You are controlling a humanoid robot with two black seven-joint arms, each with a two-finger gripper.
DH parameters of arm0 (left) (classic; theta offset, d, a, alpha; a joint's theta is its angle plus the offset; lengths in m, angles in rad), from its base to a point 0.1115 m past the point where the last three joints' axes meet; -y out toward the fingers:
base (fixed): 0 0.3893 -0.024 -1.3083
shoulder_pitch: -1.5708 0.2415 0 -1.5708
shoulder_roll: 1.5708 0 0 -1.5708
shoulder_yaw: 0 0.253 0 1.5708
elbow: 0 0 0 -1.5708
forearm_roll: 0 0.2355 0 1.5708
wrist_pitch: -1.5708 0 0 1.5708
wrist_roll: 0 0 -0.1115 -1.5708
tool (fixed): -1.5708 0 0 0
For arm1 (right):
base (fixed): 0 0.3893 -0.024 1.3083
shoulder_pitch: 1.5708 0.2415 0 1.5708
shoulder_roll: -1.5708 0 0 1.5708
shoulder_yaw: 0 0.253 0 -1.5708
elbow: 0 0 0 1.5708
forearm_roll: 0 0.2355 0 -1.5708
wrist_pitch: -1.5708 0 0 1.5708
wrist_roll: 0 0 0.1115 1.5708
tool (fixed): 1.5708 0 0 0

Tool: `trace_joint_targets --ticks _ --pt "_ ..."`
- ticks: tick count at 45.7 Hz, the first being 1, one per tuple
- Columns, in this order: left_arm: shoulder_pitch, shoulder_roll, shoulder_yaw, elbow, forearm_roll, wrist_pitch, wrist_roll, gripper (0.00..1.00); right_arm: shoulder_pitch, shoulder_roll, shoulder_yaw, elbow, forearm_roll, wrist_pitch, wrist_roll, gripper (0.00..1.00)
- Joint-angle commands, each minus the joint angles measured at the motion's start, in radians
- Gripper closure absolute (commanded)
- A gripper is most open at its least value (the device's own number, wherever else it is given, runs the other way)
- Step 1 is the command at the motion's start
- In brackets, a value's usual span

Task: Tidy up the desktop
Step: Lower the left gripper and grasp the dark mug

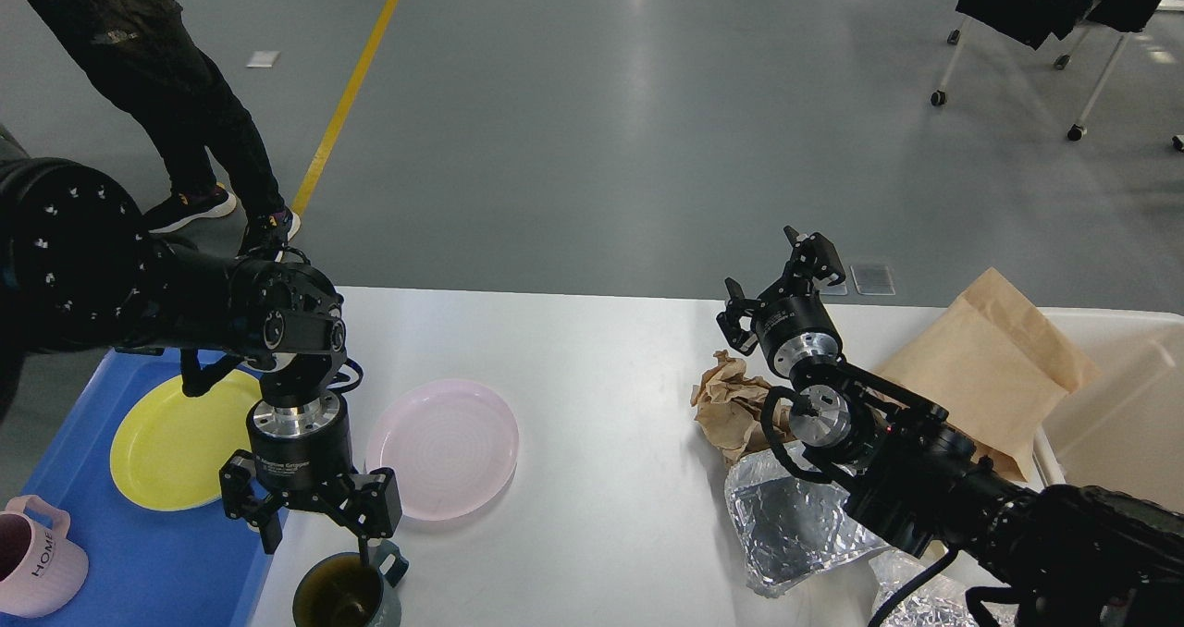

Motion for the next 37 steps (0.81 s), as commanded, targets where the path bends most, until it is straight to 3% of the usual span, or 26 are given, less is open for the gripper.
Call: trace_joint_targets --ticks 1,37 --pt "0.029 -0.001 -0.016 0.024 0.0 0.0 0.001 0.04 0.0 0.0 0.0 0.0 0.0 0.0 0.0 0.0" --pt "0.113 -0.009 -0.012 0.053 0.048 0.0 0.004 0.08 0.0 0.0 0.0 0.0 0.0 0.0 0.0 0.0"
